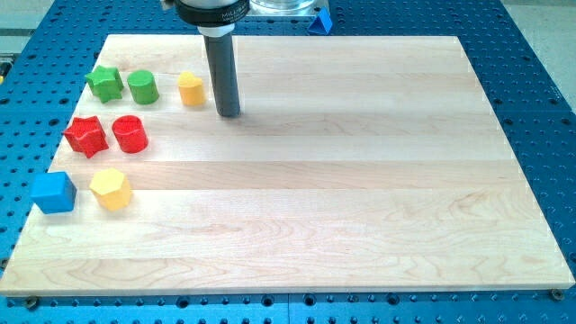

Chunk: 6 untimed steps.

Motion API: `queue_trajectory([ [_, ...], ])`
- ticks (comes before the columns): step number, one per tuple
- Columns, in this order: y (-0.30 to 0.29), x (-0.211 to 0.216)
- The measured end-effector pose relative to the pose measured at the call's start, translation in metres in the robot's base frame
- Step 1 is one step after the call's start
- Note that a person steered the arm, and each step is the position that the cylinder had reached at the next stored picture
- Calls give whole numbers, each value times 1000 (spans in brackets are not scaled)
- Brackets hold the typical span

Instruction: Move the yellow hexagon at the center of the board

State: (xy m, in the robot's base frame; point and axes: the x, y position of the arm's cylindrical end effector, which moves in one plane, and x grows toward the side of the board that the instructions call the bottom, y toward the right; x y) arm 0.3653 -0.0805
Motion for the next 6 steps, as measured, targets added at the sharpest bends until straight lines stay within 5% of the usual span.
queue_trajectory([
  [4, 6, 0],
  [6, 57, 34],
])
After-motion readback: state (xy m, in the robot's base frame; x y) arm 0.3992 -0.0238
